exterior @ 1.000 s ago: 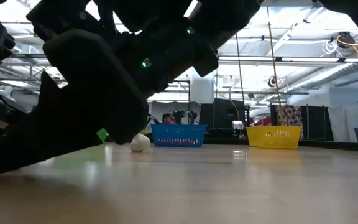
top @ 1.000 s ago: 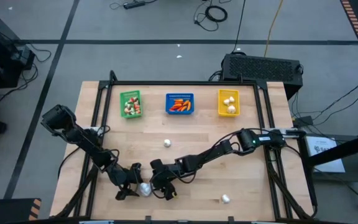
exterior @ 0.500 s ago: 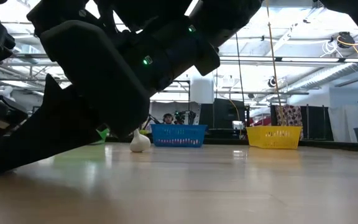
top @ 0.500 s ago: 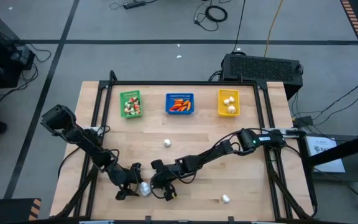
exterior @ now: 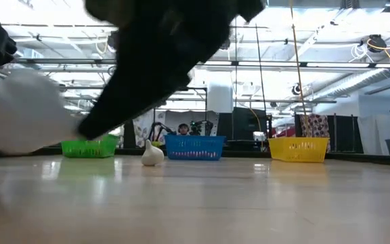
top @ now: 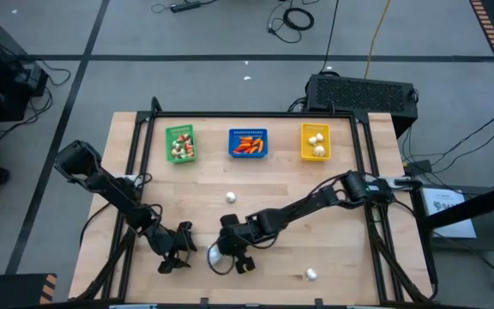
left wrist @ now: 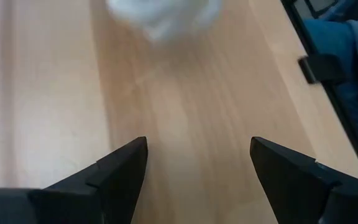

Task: Sort produce into baskets
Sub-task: Put the garlic into the yellow bin

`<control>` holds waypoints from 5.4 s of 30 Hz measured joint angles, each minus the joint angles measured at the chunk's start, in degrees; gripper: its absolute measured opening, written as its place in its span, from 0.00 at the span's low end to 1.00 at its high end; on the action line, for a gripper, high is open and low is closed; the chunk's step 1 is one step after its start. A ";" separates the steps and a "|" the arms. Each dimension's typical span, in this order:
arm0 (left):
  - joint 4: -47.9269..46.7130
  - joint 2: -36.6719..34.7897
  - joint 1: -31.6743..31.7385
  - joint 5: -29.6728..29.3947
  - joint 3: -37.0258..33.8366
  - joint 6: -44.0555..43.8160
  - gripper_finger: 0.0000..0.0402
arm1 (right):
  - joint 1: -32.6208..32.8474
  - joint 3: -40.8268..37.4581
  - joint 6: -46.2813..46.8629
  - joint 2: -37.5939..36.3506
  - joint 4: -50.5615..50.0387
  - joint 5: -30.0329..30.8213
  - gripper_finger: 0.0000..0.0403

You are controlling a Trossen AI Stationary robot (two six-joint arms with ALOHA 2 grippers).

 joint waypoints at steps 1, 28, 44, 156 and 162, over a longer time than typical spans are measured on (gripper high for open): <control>0.08 -0.02 0.03 -0.65 0.00 0.02 0.73 | 0.43 0.00 0.06 -1.15 -2.41 1.26 0.03; 8.57 -0.02 8.23 -12.13 0.00 12.28 0.73 | 2.10 -34.51 8.48 -50.28 -15.40 34.71 0.03; 9.55 -0.02 8.44 -12.22 -0.02 12.65 0.73 | -5.13 -50.51 19.48 -72.85 -9.20 42.46 0.03; -8.69 -39.95 18.48 -16.55 -6.51 25.64 0.73 | -21.31 -53.42 18.41 -56.02 23.10 9.57 0.29; -11.10 -36.94 18.81 -16.66 -6.49 24.10 0.73 | -13.92 -53.49 11.67 -42.15 41.80 12.01 0.29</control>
